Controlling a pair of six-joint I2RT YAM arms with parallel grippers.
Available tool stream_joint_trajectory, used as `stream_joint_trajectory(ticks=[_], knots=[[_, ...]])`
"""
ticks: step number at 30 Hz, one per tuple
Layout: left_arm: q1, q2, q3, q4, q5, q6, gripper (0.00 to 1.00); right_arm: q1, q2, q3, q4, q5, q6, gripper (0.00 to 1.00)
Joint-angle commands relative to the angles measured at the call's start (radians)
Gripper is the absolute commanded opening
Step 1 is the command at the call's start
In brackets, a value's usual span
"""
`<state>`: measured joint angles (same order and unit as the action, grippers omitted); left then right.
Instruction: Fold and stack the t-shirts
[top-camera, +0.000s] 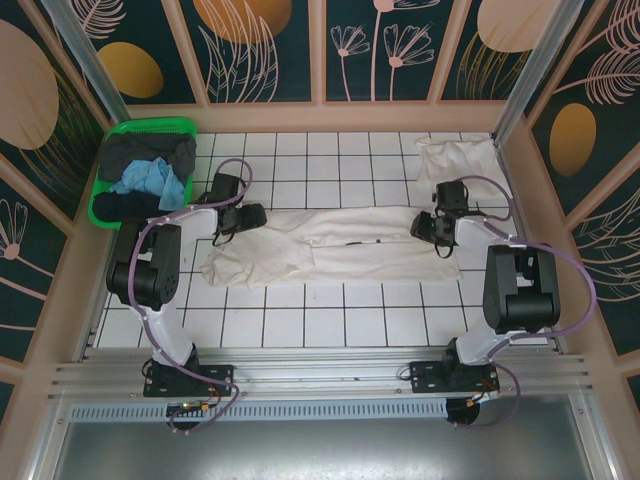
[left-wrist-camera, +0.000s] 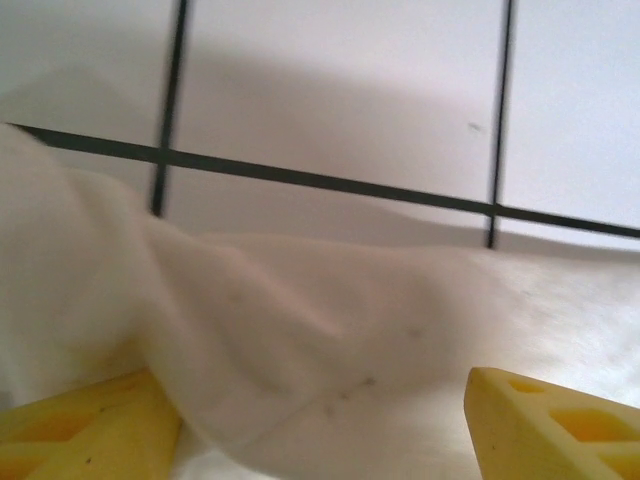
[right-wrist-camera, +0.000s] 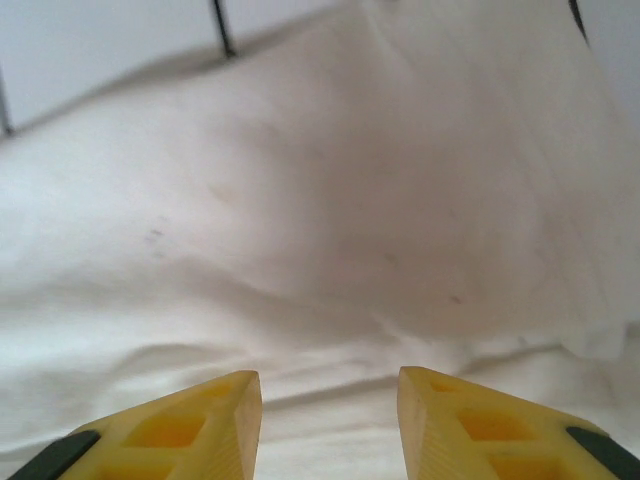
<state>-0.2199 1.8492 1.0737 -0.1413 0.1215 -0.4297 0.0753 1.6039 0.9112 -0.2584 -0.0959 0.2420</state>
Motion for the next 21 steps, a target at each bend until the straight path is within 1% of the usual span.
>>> stream_joint_trajectory(ticks=[1,3,6,8,10,12,14,16,18,21], knots=[[-0.039,-0.058,-0.006,-0.015,0.097,0.052,0.74,0.004,0.028,0.060,-0.004,0.046,-0.011,0.41],[-0.056,-0.067,-0.044,0.007,0.098,0.034,0.74,0.003,0.086,0.089,0.010,0.076,-0.024,0.41],[-0.056,-0.045,-0.095,0.067,0.104,-0.002,0.68,-0.007,0.181,0.143,-0.005,0.141,-0.041,0.40],[-0.056,-0.004,-0.095,0.083,0.070,-0.011,0.63,-0.017,0.231,0.161,-0.024,0.161,-0.040,0.38],[-0.040,0.059,-0.071,0.091,0.072,-0.006,0.62,-0.018,0.246,0.153,-0.046,0.162,-0.030,0.37],[-0.008,0.140,0.007,0.077,0.096,0.004,0.58,-0.015,0.218,0.112,-0.064,0.168,-0.007,0.37],[0.015,0.207,0.102,0.051,0.097,0.016,0.56,-0.015,0.171,0.062,-0.083,0.166,0.040,0.38],[0.024,0.276,0.213,0.034,0.083,0.033,0.56,-0.018,0.130,0.000,-0.095,0.117,0.089,0.38],[0.024,0.372,0.375,-0.006,0.095,0.052,0.56,-0.005,0.077,-0.060,-0.107,0.050,0.134,0.38],[0.024,0.517,0.619,-0.057,0.160,0.055,0.58,0.049,-0.020,-0.128,-0.139,0.026,0.190,0.38]])
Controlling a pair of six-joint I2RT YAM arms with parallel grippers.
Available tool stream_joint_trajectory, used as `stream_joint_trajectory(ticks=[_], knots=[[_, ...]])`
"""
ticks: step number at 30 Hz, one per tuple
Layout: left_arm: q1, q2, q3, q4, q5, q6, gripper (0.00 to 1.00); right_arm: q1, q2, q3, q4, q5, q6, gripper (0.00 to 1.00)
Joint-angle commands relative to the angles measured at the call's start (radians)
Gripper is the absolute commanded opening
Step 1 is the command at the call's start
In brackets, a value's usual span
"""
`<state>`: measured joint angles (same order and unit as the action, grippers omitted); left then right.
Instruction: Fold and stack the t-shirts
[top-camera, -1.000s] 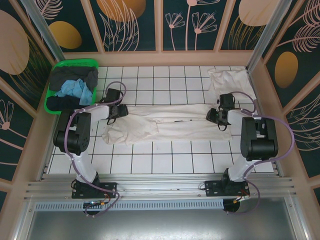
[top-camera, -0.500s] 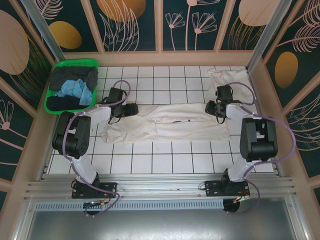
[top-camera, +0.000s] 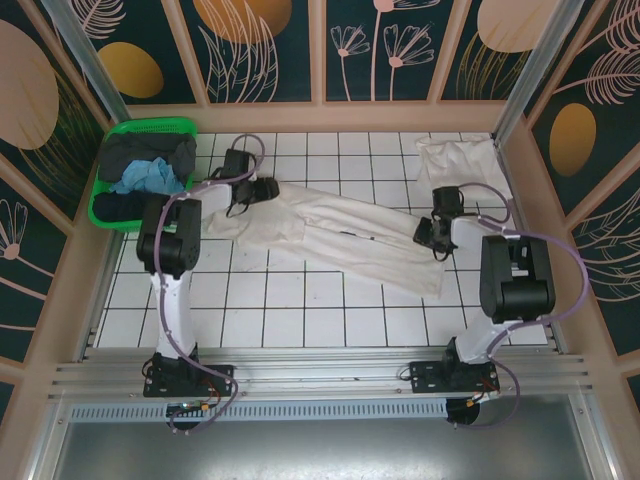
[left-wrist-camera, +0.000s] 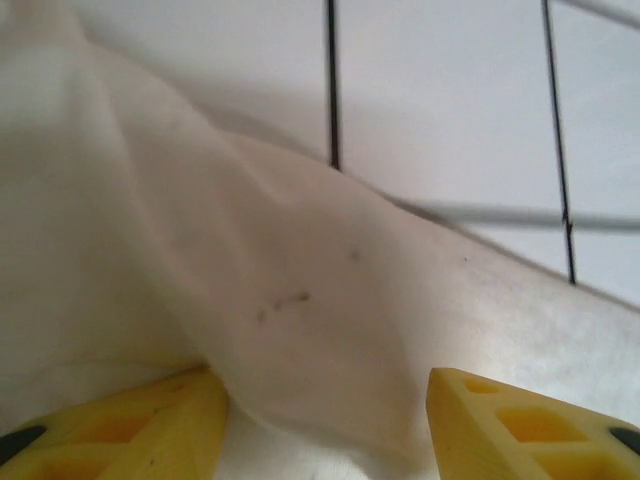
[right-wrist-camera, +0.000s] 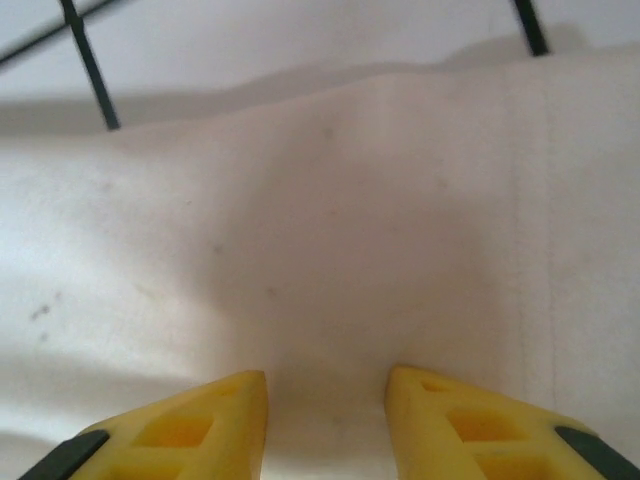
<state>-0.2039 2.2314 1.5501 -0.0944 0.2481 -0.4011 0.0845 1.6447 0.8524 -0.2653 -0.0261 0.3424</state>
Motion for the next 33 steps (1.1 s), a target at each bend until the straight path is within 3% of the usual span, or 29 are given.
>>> stream_joint_trajectory(ticks=[1,3,5,10,13,17,20,23,28,33], knots=[[0.008,0.172,0.205,-0.111,0.055,0.022,0.57,0.063,-0.091,-0.071,-0.160,-0.028,0.099,0.39],[0.008,0.223,0.334,-0.144,0.081,0.023,0.57,0.118,-0.148,-0.039,-0.216,0.033,0.114,0.43],[0.008,0.214,0.379,-0.146,0.070,0.029,0.68,0.150,-0.162,0.017,-0.207,0.036,0.088,0.45],[0.008,0.105,0.321,-0.126,0.022,0.047,0.84,0.210,0.034,0.241,-0.111,0.037,-0.012,0.44],[0.006,0.058,0.210,-0.060,0.035,0.012,0.85,0.276,0.198,0.391,-0.133,0.084,-0.069,0.42],[0.002,0.086,0.133,0.021,0.083,-0.050,0.80,0.342,0.323,0.446,-0.152,0.118,-0.098,0.41],[0.000,0.139,0.152,0.025,0.095,-0.085,0.72,0.369,0.329,0.396,-0.164,0.162,-0.085,0.41],[-0.008,0.164,0.158,0.071,0.095,-0.112,0.72,0.394,0.274,0.303,-0.177,0.200,-0.063,0.41],[-0.072,0.335,0.440,-0.009,0.118,-0.106,0.67,0.457,0.169,0.146,-0.198,0.151,0.042,0.42],[-0.161,0.530,0.799,-0.036,0.141,-0.157,0.69,0.588,0.092,0.070,-0.178,0.094,0.235,0.45]])
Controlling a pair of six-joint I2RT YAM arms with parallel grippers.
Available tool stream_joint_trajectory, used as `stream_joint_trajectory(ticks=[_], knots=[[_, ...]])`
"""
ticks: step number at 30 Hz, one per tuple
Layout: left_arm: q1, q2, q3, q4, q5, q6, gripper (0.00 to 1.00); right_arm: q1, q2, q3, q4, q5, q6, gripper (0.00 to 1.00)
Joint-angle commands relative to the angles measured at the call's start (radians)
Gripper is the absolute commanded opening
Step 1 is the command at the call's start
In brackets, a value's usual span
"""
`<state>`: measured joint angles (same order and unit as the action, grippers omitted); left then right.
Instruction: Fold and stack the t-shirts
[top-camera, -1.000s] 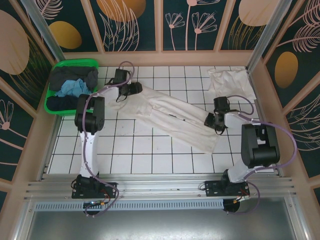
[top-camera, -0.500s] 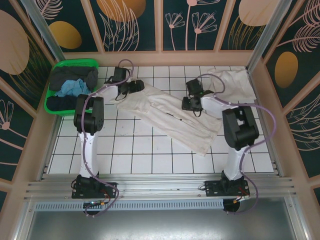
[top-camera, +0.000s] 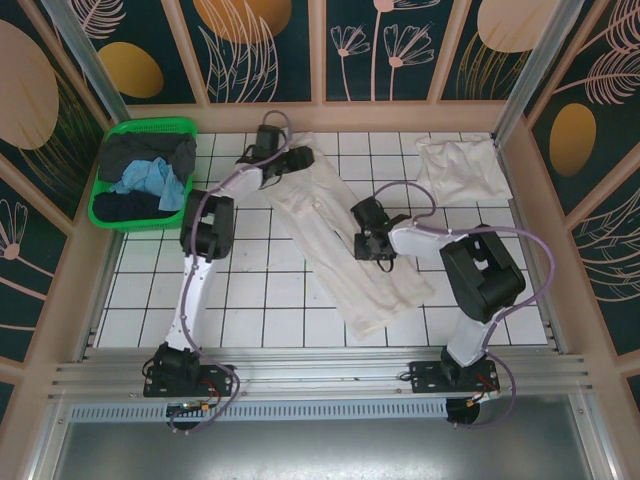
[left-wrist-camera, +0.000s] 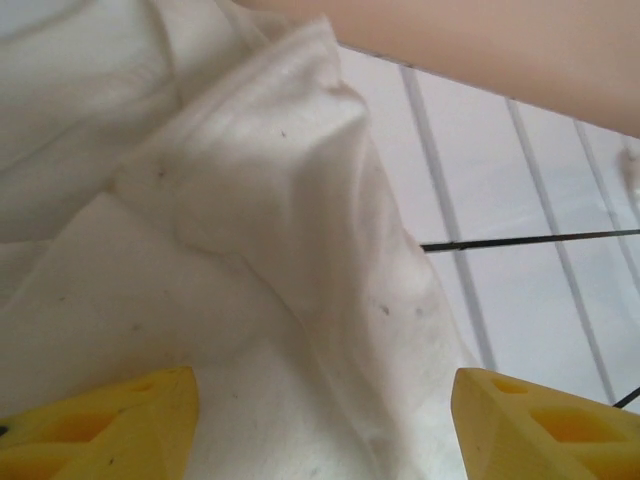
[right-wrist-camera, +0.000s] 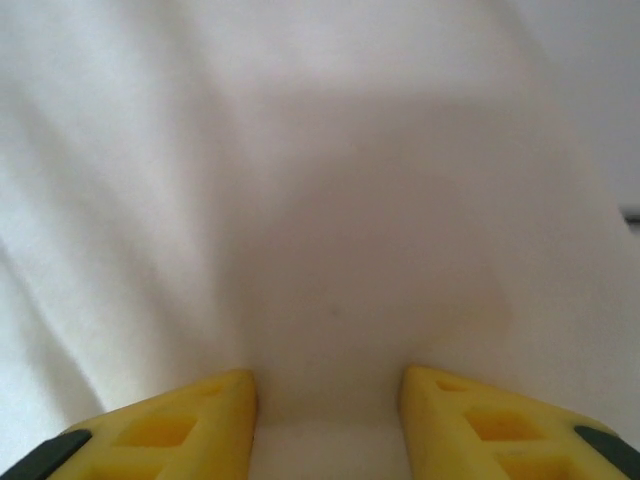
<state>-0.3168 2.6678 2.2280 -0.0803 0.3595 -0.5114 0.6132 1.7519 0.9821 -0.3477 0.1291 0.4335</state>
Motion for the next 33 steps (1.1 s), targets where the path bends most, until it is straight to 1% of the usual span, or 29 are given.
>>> stream_joint_trajectory(ticks=[1,3,5,6,7,8,10,12,16,17,20,21,22,23,25,27,28,29,31,33], knots=[[-0.054,0.123,0.181,-0.037,0.040,-0.070,0.71,0.087,-0.032,-0.070,-0.059,-0.091,0.173,0.46],[-0.057,0.148,0.249,-0.010,0.051,-0.103,0.73,0.134,-0.059,-0.075,-0.004,-0.133,0.212,0.46],[-0.057,0.119,0.256,-0.018,0.043,-0.089,0.79,0.163,-0.105,-0.071,-0.010,-0.119,0.239,0.48],[-0.057,0.085,0.232,-0.024,0.029,-0.075,0.84,0.167,-0.136,-0.077,-0.019,-0.083,0.248,0.49],[-0.057,0.033,0.178,-0.016,0.010,-0.057,0.96,0.167,-0.175,-0.098,-0.021,-0.066,0.251,0.50],[-0.058,-0.026,0.094,0.004,-0.009,-0.042,0.98,0.163,-0.216,-0.123,-0.017,-0.043,0.254,0.52],[-0.058,-0.144,-0.038,0.046,-0.052,-0.019,0.98,0.150,-0.282,-0.180,0.001,-0.022,0.254,0.55],[-0.057,-0.231,-0.125,0.050,-0.085,-0.001,0.99,0.145,-0.308,-0.220,0.021,-0.022,0.249,0.55],[-0.058,-0.397,-0.289,0.039,-0.148,0.036,0.99,0.174,-0.266,-0.252,0.053,-0.041,0.253,0.53],[-0.061,-0.464,-0.373,0.056,-0.199,0.049,0.99,0.191,-0.248,-0.254,0.051,-0.036,0.265,0.52],[-0.068,-0.691,-0.634,0.135,-0.400,0.079,0.98,0.264,-0.214,-0.257,0.044,0.012,0.311,0.51],[-0.069,-0.759,-0.700,0.149,-0.442,0.088,0.98,0.288,-0.205,-0.256,0.048,0.020,0.327,0.51],[-0.068,-0.807,-0.749,0.160,-0.457,0.089,0.98,0.307,-0.200,-0.255,0.055,0.021,0.340,0.51],[-0.066,-0.855,-0.806,0.175,-0.453,0.076,0.98,0.331,-0.194,-0.249,0.065,0.019,0.351,0.51],[-0.051,-0.923,-0.891,0.196,-0.386,-0.001,0.99,0.370,-0.184,-0.232,0.074,0.030,0.359,0.51],[-0.019,-0.974,-0.955,0.200,-0.217,-0.041,0.99,0.393,-0.177,-0.210,0.071,0.044,0.360,0.51],[-0.004,-1.005,-1.000,0.207,-0.151,-0.055,0.99,0.397,-0.177,-0.200,0.072,0.043,0.356,0.51],[-0.002,-1.046,-1.054,0.202,-0.152,-0.064,0.99,0.403,-0.185,-0.191,0.065,0.047,0.352,0.52],[-0.009,-1.140,-1.170,0.199,-0.191,-0.073,0.99,0.416,-0.228,-0.188,0.027,0.087,0.367,0.56],[-0.047,-1.240,-1.279,0.163,-0.254,-0.069,0.98,0.431,-0.308,-0.221,-0.005,0.151,0.389,0.65]])
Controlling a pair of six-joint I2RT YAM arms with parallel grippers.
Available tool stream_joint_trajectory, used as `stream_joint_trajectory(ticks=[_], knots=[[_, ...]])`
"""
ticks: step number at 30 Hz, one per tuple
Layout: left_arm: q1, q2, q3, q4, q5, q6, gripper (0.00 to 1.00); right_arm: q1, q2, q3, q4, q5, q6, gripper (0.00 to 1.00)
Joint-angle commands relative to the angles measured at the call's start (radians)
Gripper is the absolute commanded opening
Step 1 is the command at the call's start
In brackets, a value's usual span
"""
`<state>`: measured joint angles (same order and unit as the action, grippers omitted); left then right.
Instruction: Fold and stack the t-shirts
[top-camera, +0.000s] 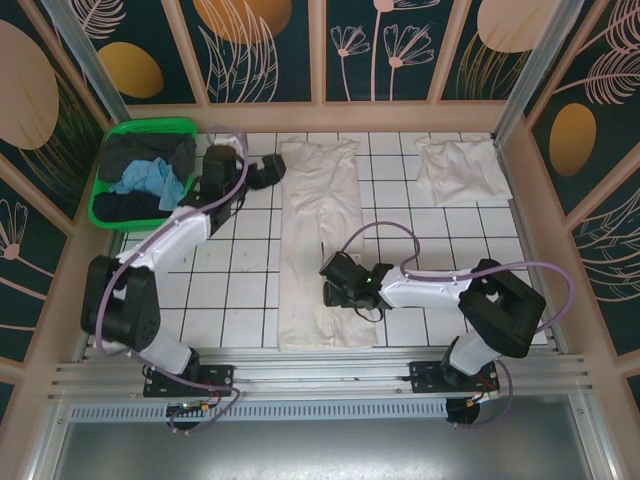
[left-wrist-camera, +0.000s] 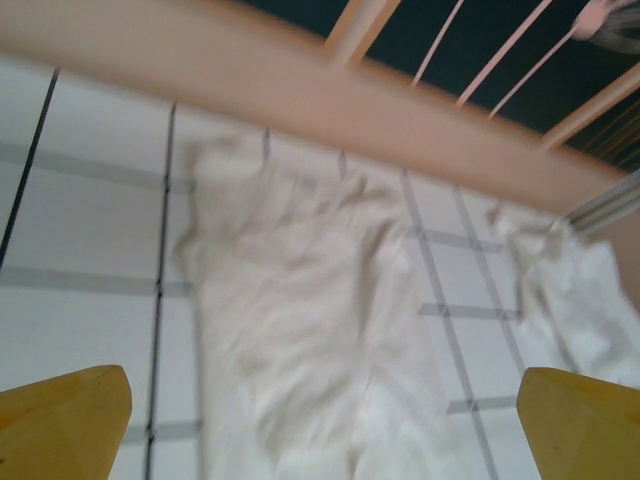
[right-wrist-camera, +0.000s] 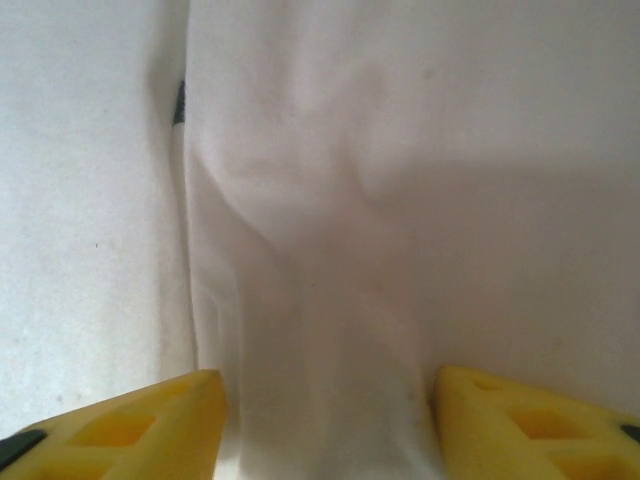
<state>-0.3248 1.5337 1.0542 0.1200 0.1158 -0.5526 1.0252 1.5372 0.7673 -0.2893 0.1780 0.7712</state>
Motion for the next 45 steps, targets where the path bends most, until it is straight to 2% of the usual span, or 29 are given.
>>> stream_joint_trajectory(ticks=[1,3,4,5,7,9,12,15,18,21,27,30,33,38,41,45], knots=[[-0.068,-0.157,-0.162,-0.065,-0.039,-0.027,0.98,0.020,-0.144,-0.036,-0.085,0.138,0.074,0.72],[-0.128,-0.237,-0.256,-0.114,-0.070,-0.054,0.98,0.015,-0.242,-0.104,-0.101,0.178,0.100,0.93],[-0.157,-0.271,-0.310,-0.125,-0.067,-0.076,0.98,0.005,-0.298,-0.153,-0.086,0.176,0.098,0.99],[-0.187,-0.304,-0.364,-0.141,-0.074,-0.106,0.97,-0.014,-0.355,-0.204,-0.059,0.137,0.086,0.99],[-0.243,-0.350,-0.435,-0.180,-0.064,-0.128,0.93,-0.099,-0.450,-0.307,0.040,-0.064,0.023,0.99],[-0.312,-0.392,-0.459,-0.302,-0.111,-0.171,0.87,-0.159,-0.517,-0.347,0.000,-0.144,0.061,0.99],[-0.408,-0.462,-0.500,-0.432,-0.131,-0.251,0.81,-0.153,-0.559,-0.309,-0.186,-0.148,0.109,0.98],[-0.506,-0.506,-0.559,-0.483,-0.121,-0.338,0.77,-0.128,-0.560,-0.261,-0.335,-0.131,0.154,0.90],[-0.604,-0.518,-0.601,-0.526,-0.124,-0.419,0.71,-0.112,-0.536,-0.254,-0.349,-0.199,0.160,0.79],[-0.699,-0.542,-0.605,-0.585,-0.141,-0.499,0.71,-0.089,-0.477,-0.215,-0.397,-0.216,0.151,0.74],[-0.825,-0.530,-0.611,-0.556,-0.137,-0.594,0.72,0.026,-0.344,-0.100,-0.453,-0.167,0.184,0.73],[-0.873,-0.502,-0.645,-0.464,-0.128,-0.636,0.71,0.068,-0.318,-0.104,-0.397,-0.158,0.214,0.70],[-0.888,-0.486,-0.673,-0.372,-0.110,-0.656,0.64,0.097,-0.301,-0.124,-0.337,-0.158,0.236,0.69],[-0.889,-0.439,-0.653,-0.431,-0.118,-0.628,0.57,0.128,-0.289,-0.130,-0.368,-0.146,0.268,0.69],[-0.888,-0.435,-0.701,-0.342,-0.078,-0.598,0.57,0.135,-0.294,-0.141,-0.371,-0.123,0.286,0.67],[-0.889,-0.464,-0.700,-0.362,-0.114,-0.588,0.44,0.167,-0.282,-0.163,-0.336,-0.140,0.326,0.65]])
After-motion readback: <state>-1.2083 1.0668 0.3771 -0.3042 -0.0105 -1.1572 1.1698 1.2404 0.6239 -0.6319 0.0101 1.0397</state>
